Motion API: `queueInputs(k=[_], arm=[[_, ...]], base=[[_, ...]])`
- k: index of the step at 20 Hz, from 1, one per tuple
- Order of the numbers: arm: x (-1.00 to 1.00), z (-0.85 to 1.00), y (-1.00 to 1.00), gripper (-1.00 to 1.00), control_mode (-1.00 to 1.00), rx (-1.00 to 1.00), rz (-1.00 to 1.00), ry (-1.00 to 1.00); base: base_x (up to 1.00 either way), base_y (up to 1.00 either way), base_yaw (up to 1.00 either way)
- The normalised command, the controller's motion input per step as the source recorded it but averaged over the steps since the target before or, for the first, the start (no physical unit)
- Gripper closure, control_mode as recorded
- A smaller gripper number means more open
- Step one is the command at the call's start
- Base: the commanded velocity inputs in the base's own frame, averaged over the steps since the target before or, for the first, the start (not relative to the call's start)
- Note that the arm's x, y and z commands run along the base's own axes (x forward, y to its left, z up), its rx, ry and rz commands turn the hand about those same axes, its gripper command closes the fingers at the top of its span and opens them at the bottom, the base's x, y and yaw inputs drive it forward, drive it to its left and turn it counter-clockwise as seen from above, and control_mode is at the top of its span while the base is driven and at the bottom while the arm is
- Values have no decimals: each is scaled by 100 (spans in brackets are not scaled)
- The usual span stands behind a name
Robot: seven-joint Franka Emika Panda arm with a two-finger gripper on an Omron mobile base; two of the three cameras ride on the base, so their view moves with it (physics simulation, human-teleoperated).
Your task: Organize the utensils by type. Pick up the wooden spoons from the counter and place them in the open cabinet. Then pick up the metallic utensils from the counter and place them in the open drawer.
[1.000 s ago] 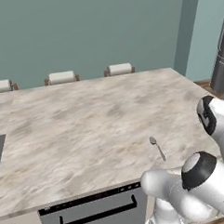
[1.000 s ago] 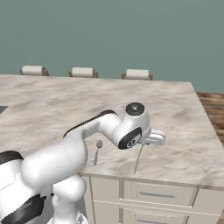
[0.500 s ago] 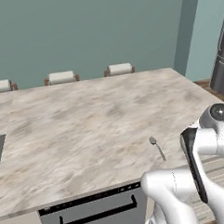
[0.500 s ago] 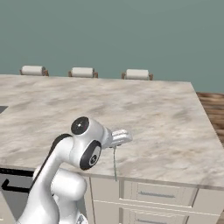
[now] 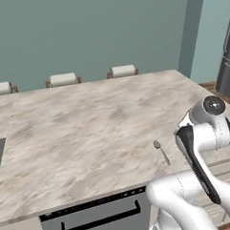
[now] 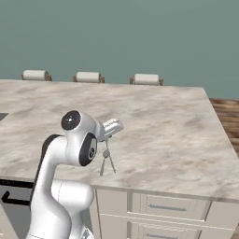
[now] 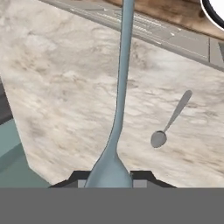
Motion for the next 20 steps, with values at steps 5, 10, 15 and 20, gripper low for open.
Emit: queueInputs(k=[5,10,15,20], arm=[[-22,0,6,100,-100,-17,34,0],[-43,-22,0,100,-100,-11,17,0],[-35,-18,0,100,100,-9,9,0],[0,0,0,100,100,0,0,0]], base=[[0,0,0],[0,0,0],[-10,0,2],[-66,0,10]])
